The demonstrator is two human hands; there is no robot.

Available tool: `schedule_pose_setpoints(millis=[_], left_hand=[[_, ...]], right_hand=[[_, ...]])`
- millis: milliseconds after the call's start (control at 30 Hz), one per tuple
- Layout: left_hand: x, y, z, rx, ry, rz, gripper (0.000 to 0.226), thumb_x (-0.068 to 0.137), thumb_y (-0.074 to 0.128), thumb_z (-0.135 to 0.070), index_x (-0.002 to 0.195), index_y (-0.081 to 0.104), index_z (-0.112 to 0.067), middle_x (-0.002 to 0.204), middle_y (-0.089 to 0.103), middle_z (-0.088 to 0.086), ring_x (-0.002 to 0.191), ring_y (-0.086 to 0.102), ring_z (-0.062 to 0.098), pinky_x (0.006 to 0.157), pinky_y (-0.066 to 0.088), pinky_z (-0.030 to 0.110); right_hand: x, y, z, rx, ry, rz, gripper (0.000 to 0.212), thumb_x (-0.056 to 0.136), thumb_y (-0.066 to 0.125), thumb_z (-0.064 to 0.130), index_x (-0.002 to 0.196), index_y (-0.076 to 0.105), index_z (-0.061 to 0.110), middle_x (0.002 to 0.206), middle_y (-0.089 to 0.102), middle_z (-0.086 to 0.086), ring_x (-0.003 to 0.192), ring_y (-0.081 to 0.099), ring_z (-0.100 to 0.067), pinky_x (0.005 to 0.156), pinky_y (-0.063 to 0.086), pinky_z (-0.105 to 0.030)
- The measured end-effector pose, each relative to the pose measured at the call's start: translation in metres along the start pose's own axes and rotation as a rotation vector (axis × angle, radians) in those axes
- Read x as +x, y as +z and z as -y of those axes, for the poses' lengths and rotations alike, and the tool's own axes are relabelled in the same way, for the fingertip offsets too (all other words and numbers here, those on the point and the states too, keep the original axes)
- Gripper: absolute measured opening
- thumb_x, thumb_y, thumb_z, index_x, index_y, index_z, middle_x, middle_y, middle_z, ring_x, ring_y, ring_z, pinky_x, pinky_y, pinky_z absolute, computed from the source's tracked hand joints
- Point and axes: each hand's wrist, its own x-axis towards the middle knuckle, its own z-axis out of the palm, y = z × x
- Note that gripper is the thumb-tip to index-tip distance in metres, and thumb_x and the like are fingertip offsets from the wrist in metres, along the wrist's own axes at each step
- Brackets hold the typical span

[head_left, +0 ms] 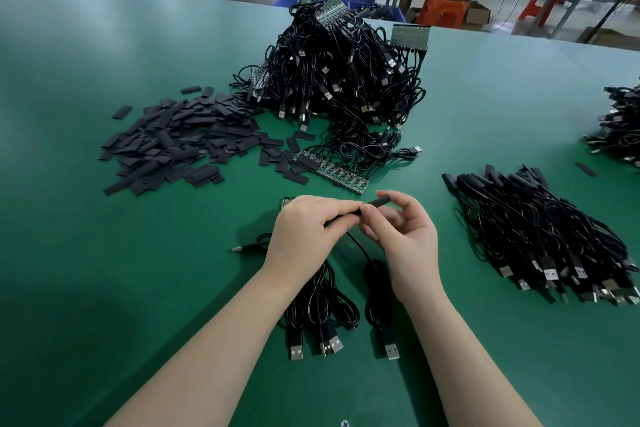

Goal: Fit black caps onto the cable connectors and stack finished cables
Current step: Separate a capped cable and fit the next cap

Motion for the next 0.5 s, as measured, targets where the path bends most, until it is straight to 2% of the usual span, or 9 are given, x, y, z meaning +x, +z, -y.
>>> schedule_pose_setpoints(millis=[67,133,200,333,500], left_hand=[[0.0007,0.0012,0.0002,-0.018,-0.010,0.000,0.017,0.084,0.075,-0.022,0.100,0.078,-0.027,0.093,0.075,-0.015,0.089,0.067,0.003,0.083,0.051,0.027],[0.0012,0.0023,0.0005,-0.014,-0.026,-0.026,0.018,0.084,0.075,-0.021,0.101,0.078,-0.026,0.094,0.075,-0.014,0.090,0.067,0.003,0.083,0.052,0.026],[0.0013,0.0020,0.0008,-0.028,-0.046,-0.028,0.020,0.083,0.076,-0.019,0.102,0.078,-0.024,0.095,0.075,-0.013,0.092,0.066,0.001,0.083,0.051,0.022],[0.0008,0.0016,0.0016,-0.041,-0.046,0.024,0.023,0.081,0.077,-0.017,0.103,0.078,-0.025,0.095,0.075,-0.014,0.092,0.066,-0.001,0.082,0.050,0.018],[0.0012,0.0003,0.0035,-0.045,-0.109,0.002,0.019,0.082,0.075,-0.018,0.099,0.078,-0.027,0.092,0.075,-0.016,0.088,0.066,-0.005,0.081,0.053,0.024]], right_hand=[[-0.0014,0.0003,0.0002,-0.066,-0.085,-0.017,0.035,0.086,0.075,0.007,0.109,0.066,0.031,0.074,0.072,-0.001,0.071,0.067,-0.012,0.074,0.055,-0.022],[-0.0030,0.0011,-0.0007,-0.184,-0.172,-0.051,0.042,0.086,0.075,0.011,0.109,0.066,0.046,0.080,0.075,0.003,0.075,0.070,-0.010,0.077,0.056,-0.022],[-0.0040,0.0029,-0.0016,-0.262,-0.213,-0.068,0.045,0.089,0.072,0.015,0.110,0.064,0.053,0.086,0.077,0.008,0.082,0.072,-0.008,0.080,0.056,-0.021],[-0.0024,0.0017,-0.0035,-0.331,-0.197,-0.067,0.043,0.092,0.069,0.021,0.117,0.058,0.054,0.087,0.076,0.015,0.084,0.072,-0.005,0.084,0.057,-0.025],[-0.0025,0.0016,-0.0050,-0.387,-0.178,-0.007,0.047,0.092,0.070,0.022,0.119,0.054,0.056,0.086,0.076,0.017,0.085,0.072,-0.007,0.084,0.057,-0.024]])
